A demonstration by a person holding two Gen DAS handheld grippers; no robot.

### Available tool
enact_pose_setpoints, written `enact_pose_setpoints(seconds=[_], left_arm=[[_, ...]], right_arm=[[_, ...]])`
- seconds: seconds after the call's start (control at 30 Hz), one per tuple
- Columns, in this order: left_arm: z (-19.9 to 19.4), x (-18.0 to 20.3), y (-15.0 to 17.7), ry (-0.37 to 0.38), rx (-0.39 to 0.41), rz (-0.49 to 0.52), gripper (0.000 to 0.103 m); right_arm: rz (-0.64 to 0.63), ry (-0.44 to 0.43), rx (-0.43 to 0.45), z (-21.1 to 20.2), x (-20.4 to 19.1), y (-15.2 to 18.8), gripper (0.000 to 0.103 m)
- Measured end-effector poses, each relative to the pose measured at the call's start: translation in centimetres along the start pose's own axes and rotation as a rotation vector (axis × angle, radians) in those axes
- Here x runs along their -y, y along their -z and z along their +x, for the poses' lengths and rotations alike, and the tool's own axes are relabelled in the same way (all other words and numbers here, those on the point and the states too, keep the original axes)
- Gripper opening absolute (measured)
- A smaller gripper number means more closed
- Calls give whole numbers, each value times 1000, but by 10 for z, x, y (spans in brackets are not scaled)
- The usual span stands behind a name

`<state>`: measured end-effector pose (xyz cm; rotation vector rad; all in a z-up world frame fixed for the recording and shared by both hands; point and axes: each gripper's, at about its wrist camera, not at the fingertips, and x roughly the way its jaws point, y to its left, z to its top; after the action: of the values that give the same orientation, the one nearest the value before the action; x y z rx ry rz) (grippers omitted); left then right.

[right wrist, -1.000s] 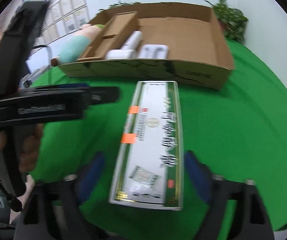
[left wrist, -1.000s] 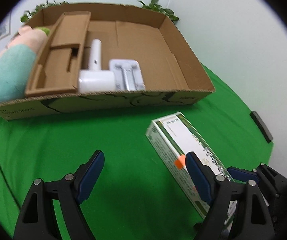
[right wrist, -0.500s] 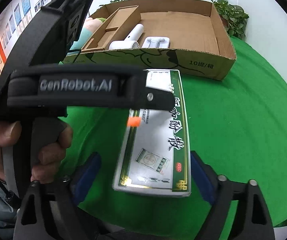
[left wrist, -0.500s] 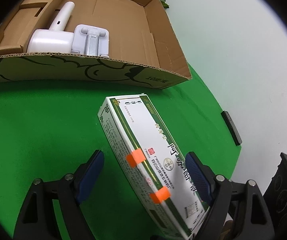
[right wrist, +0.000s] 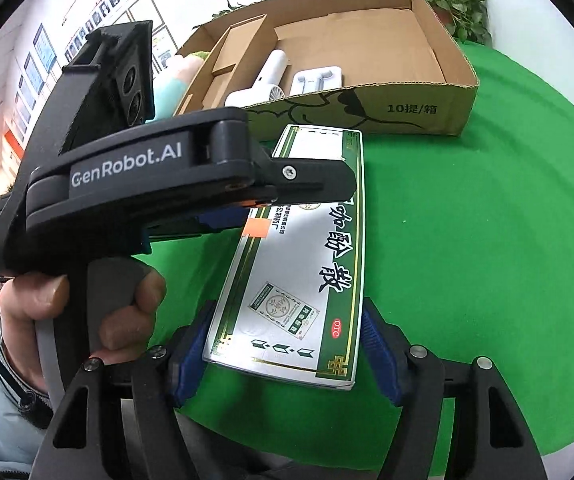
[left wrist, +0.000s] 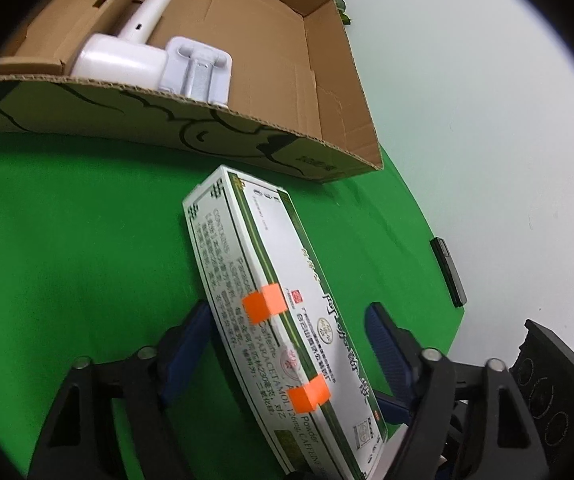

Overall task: Organize objects
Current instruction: 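Grasp the medicine box with the left gripper while the right gripper grips it too, lift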

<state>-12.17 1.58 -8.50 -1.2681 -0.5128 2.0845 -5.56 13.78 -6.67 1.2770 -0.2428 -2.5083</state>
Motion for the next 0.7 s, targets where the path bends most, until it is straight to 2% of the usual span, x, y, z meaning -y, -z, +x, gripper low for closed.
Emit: enact_pose_setpoints(seconds=[0.07, 0.4, 0.7], left_arm=[[1, 3, 1, -14, -10, 23, 60], [-21, 22, -4, 66, 28, 95, 46], [-57, 40, -22, 105, 93, 166, 43]], right_arm=[[-1, 6, 4, -2, -1, 0, 66], [-28, 48, 45, -15, -11, -1, 65], [-39, 80, 137, -35, -22, -18, 63]])
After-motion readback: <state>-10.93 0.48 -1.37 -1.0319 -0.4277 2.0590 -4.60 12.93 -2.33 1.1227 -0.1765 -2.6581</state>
